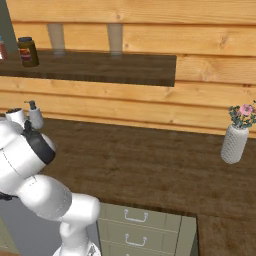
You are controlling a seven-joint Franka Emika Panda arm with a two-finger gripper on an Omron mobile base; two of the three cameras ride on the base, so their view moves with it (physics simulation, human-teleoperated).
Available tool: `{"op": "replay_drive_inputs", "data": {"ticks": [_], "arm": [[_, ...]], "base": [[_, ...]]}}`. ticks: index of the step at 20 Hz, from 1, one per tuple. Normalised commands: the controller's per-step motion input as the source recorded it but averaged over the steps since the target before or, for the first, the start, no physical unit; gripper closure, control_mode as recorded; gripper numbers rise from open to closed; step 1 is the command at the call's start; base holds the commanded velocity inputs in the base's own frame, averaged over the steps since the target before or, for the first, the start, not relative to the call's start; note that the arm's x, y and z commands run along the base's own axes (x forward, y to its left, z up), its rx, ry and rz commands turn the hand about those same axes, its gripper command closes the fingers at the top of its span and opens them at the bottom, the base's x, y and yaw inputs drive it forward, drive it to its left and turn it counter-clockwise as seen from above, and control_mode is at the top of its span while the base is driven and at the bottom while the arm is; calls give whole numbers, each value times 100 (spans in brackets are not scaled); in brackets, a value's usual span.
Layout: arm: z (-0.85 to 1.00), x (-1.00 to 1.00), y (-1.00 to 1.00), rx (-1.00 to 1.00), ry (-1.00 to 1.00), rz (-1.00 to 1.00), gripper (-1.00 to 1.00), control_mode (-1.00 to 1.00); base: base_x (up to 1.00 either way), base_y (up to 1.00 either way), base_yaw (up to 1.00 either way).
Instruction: Pick up the sponge from the counter and clean the cutting board by briefly scrubbing or pressing down on the cutting board. Once finished, release the sponge.
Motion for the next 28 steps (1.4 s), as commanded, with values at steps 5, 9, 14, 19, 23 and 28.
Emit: {"op": "replay_drive_inputs", "data": {"ticks": [5,9,14,19,23,28], "arm": [[0,-15,77,2,9,-30,100,-100],[0,-9,38,5,7,-17,100,-100],[-9,1,42,-6,7,-16,100,-100],[-43,11,31,-3,3,-19,100,-100],[-44,31,7,0,0,-18,100,-100],[-37,42,0,0,0,-17,100,-100]], "base": [[0,0,0],[0,0,0],[0,0,0],[0,0,0],[0,0,0],[0,0,0]]}}
